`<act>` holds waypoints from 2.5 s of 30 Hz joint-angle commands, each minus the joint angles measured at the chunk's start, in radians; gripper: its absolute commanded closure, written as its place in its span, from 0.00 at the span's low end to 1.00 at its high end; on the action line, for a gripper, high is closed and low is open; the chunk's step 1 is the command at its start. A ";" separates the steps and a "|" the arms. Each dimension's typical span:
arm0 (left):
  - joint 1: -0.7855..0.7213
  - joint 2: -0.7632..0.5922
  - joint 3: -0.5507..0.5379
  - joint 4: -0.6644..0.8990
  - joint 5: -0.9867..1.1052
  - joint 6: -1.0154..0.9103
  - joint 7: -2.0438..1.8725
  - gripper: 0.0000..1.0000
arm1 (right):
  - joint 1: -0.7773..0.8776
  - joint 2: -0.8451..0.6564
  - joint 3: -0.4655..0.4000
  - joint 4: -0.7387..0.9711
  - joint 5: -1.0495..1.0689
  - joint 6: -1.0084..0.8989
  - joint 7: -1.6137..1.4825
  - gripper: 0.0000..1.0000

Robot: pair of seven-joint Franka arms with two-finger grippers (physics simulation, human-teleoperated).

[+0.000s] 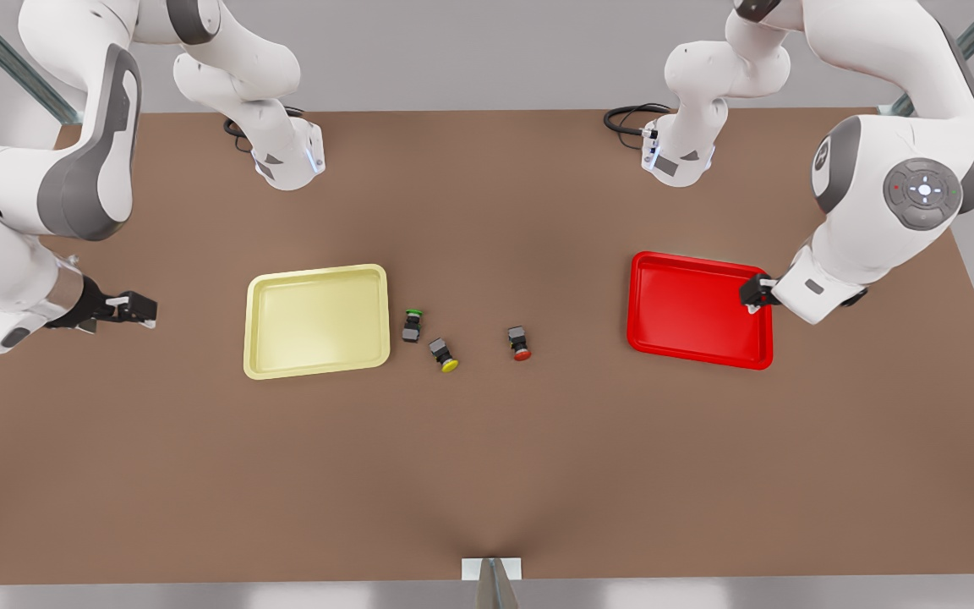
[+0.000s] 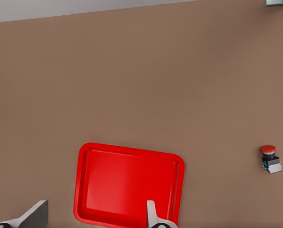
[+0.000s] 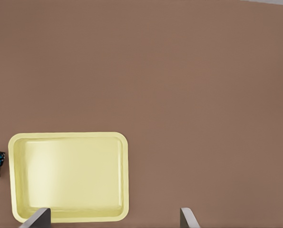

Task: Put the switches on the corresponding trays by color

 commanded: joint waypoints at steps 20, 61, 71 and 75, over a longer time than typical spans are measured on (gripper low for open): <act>-0.483 0.305 -0.011 -0.385 -0.137 0.732 -0.747 0.00 | 0.247 0.289 0.437 0.010 -0.033 0.402 0.478 0.00; -0.532 0.502 0.012 -0.364 -0.127 0.871 -0.761 0.43 | 0.302 0.456 0.454 -0.414 -0.188 0.985 0.383 0.00; -0.532 0.502 0.014 -0.364 -0.127 0.870 -0.758 0.48 | 0.291 0.487 0.451 -0.394 -0.188 0.985 0.377 0.24; -0.532 0.502 0.014 -0.364 -0.125 0.870 -0.758 0.48 | 0.289 0.484 0.451 -0.392 -0.188 0.974 0.377 0.34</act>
